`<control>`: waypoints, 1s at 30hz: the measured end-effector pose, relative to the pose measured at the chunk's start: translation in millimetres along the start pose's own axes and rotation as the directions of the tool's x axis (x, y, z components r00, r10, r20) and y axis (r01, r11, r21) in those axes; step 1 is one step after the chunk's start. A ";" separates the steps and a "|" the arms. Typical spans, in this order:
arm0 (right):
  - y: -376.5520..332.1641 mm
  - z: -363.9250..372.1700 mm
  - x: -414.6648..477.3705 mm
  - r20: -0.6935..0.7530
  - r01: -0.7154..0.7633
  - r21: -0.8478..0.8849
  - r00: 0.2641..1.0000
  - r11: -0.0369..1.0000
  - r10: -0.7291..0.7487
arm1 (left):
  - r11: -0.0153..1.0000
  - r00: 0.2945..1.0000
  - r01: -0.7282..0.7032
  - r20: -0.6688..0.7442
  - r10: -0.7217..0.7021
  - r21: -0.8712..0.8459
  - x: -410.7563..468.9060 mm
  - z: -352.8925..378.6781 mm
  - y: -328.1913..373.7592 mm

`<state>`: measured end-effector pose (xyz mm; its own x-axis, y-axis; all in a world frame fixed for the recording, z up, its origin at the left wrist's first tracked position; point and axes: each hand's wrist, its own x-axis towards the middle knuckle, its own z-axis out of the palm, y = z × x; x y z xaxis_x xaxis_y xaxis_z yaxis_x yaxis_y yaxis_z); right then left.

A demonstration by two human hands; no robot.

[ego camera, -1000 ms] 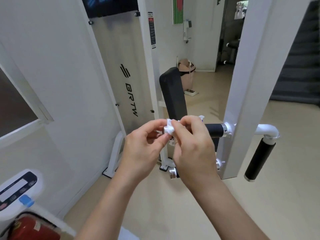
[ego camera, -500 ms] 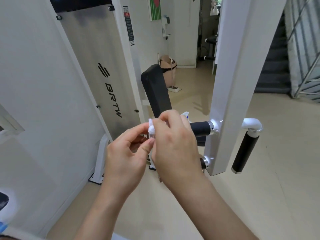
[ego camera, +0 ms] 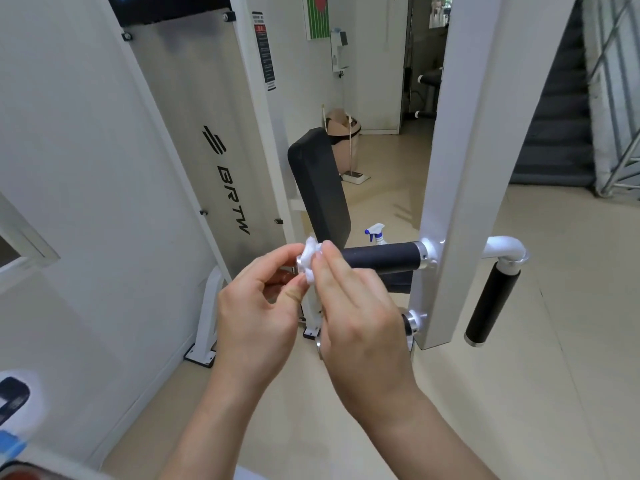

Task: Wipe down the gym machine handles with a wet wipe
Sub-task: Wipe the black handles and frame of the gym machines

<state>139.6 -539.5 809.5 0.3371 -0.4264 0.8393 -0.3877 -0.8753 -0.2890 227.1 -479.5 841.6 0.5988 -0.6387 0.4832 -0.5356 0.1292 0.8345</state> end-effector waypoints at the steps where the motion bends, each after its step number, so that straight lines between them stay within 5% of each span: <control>1: 2.7 -1.3 -0.5 -0.019 0.015 0.009 1.000 1.000 -0.015 | 1.000 1.000 -0.001 -0.002 0.001 0.004 -0.3 1.0 -0.5; 8: 5.4 -8.4 50.0 0.088 -0.143 0.014 0.986 0.990 0.141 | 0.998 1.000 -0.009 -0.025 0.011 0.065 -0.9 3.8 -2.6; 11: 12.7 -10.4 26.9 0.008 -0.088 0.160 0.996 0.983 0.088 | 0.997 0.998 0.001 -0.056 0.003 0.079 -0.5 2.8 -2.7; 15: 13.0 -7.8 6.5 -0.031 -0.046 0.105 0.998 0.993 0.050 | 0.994 0.997 -0.015 -0.070 0.023 0.111 -1.4 3.5 -5.8; 21: 18.4 -24.6 67.6 0.347 -0.300 0.024 0.897 0.954 0.274 | 0.981 0.995 -0.085 -0.031 0.092 0.175 -3.1 5.3 -3.3; 25: 11.5 -19.7 26.9 0.116 -0.127 0.116 0.987 0.985 0.114 | 0.967 0.993 -0.101 -0.034 0.112 0.233 -3.8 4.1 -4.0; 30: 23.2 -6.0 -20.3 -0.123 -0.012 0.155 0.992 0.988 0.032 | 0.947 0.988 -0.136 -0.033 0.152 0.290 -1.0 6.4 -0.7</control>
<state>118.6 -549.8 788.5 0.2162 -0.4225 0.8802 -0.2540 -0.8948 -0.3672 223.1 -483.8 838.8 0.5295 -0.5863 0.6131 -0.7617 -0.0103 0.6479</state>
